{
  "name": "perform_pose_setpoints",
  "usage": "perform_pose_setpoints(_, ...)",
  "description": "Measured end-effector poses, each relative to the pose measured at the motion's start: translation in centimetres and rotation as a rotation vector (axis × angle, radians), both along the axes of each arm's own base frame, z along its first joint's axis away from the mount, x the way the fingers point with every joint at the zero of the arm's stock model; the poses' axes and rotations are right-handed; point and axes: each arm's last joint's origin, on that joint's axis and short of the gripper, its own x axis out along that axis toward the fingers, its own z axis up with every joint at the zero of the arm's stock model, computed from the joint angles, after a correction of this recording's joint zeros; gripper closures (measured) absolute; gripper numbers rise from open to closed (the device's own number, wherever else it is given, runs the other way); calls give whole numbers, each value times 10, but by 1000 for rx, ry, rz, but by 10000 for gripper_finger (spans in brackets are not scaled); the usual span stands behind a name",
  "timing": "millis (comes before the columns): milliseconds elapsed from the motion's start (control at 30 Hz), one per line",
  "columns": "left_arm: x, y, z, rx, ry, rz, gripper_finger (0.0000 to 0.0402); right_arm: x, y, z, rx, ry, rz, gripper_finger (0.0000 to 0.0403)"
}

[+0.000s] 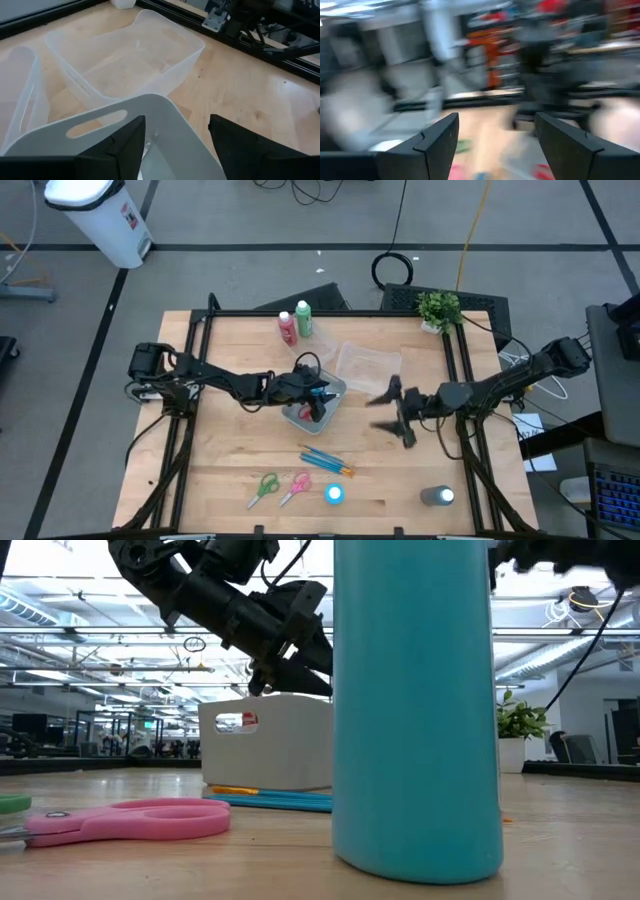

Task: Pick & Place Paint Supplies
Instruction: Put the black paint bottle into the left transparent bin

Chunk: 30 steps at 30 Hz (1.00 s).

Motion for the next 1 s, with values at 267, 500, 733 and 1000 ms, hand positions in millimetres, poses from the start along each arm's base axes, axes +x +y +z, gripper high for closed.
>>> perform_pose_setpoints(267, 0, -1, -1, 1, 12, -17, 162, 2, 60, 59, -182, 668, 42, 151)
perform_pose_setpoints(500, -1, -1, -2, 2, 23, -17, 162, -8, 100, 81, 108, 1114, -27, 151)
perform_pose_setpoints(733, -1, -1, -2, 1, 23, -17, 162, -37, 112, 72, 385, 1435, -232, 151)
perform_pose_setpoints(1000, -1, -1, -2, -2, 23, -17, 162, -62, 126, 69, 556, 1583, -386, 151)
